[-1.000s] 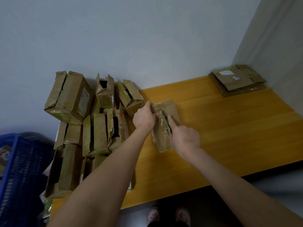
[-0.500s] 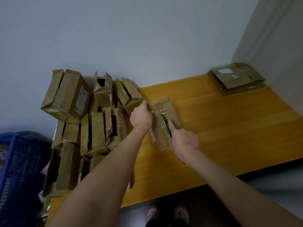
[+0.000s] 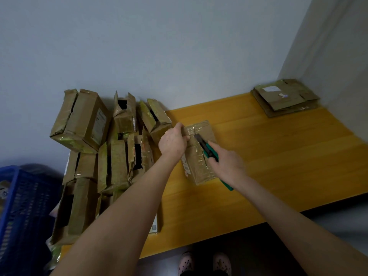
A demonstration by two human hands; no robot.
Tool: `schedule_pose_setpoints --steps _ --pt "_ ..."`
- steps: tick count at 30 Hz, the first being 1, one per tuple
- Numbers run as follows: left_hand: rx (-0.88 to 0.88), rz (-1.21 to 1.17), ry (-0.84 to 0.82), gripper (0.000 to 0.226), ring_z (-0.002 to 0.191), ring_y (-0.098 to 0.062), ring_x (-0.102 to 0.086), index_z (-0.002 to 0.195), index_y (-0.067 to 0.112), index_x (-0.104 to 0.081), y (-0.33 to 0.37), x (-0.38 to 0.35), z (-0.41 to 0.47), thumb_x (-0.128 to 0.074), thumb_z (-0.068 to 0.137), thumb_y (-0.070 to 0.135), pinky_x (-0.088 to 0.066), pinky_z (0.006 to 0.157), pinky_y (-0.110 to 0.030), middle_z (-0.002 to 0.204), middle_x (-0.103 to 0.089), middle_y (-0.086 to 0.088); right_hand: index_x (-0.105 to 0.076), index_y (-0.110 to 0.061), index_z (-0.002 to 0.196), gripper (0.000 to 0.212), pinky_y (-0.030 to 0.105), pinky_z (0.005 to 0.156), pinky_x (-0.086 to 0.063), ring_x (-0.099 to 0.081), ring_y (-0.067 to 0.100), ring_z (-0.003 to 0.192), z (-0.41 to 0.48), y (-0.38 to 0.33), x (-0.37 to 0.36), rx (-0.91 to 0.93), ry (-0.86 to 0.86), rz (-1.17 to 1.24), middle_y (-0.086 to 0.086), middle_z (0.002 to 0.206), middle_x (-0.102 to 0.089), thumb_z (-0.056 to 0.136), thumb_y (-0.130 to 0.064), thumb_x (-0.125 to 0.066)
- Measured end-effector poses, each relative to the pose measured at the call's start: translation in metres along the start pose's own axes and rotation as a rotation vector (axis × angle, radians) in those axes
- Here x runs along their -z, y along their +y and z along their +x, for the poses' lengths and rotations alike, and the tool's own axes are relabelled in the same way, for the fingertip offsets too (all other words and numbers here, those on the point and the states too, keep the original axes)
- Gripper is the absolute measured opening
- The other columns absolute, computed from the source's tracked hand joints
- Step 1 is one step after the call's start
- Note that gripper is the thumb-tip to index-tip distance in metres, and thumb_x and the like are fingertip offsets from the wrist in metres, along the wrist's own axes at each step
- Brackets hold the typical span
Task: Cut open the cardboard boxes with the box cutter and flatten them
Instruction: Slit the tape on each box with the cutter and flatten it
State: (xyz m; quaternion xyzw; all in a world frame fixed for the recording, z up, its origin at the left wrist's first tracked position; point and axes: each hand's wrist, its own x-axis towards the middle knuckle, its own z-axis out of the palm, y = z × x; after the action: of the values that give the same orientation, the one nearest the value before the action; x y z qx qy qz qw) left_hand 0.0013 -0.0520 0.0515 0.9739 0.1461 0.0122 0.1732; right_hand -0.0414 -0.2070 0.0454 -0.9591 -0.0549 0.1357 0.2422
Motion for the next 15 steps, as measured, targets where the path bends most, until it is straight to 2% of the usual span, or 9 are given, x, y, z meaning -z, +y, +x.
schedule_pose_setpoints --steps 2,5,8,11,15 --pt "-0.011 0.0 -0.008 0.037 0.102 -0.027 -0.062 0.129 0.023 -0.051 0.002 0.0 0.001 -0.06 0.095 0.035 -0.039 0.063 -0.033 0.111 -0.065 -0.005 -0.03 -0.036 0.147 0.056 0.041 0.058 -0.057 -0.062 0.022 0.067 -0.002 0.002 -0.002 -0.009 0.031 0.099 0.001 0.091 -0.065 0.093 -0.03 -0.043" --pt "-0.022 0.019 -0.011 0.038 0.101 -0.027 -0.062 0.129 0.023 -0.05 0.003 -0.001 0.003 -0.06 0.094 0.036 -0.039 0.062 -0.033 0.11 -0.065 -0.006 -0.032 -0.031 0.144 0.05 0.037 0.055 -0.055 -0.061 0.022 0.067 -0.008 0.006 0.0 0.003 0.087 -0.035 0.001 0.087 -0.064 0.095 -0.034 -0.045" --pt "-0.029 0.039 -0.015 0.036 0.1 -0.027 -0.062 0.126 0.022 -0.05 0.004 -0.002 0.004 -0.06 0.094 0.036 -0.039 0.061 -0.033 0.108 -0.066 -0.005 -0.031 -0.029 0.143 0.047 0.029 0.049 -0.047 -0.057 0.019 0.063 -0.012 0.005 0.005 0.03 0.089 -0.159 -0.003 0.079 -0.057 0.098 -0.035 -0.043" --pt "-0.047 0.046 -0.018 0.034 0.097 -0.026 -0.063 0.123 0.02 -0.05 0.005 0.0 0.005 -0.06 0.094 0.036 -0.039 0.06 -0.032 0.106 -0.065 -0.005 -0.033 -0.029 0.142 0.044 0.033 0.055 -0.053 -0.06 0.02 0.066 -0.014 0.003 0.008 0.053 0.098 -0.2 -0.002 0.08 -0.059 0.099 -0.036 -0.042" --pt "-0.075 0.061 -0.018 0.031 0.087 -0.023 -0.061 0.119 0.019 -0.05 0.006 -0.002 0.007 -0.059 0.095 0.036 -0.039 0.057 -0.032 0.101 -0.065 -0.004 -0.033 -0.031 0.142 0.044 0.036 0.062 -0.055 -0.064 0.023 0.074 -0.013 0.004 0.01 0.066 0.115 -0.229 0.002 0.093 -0.067 0.099 -0.036 -0.042"
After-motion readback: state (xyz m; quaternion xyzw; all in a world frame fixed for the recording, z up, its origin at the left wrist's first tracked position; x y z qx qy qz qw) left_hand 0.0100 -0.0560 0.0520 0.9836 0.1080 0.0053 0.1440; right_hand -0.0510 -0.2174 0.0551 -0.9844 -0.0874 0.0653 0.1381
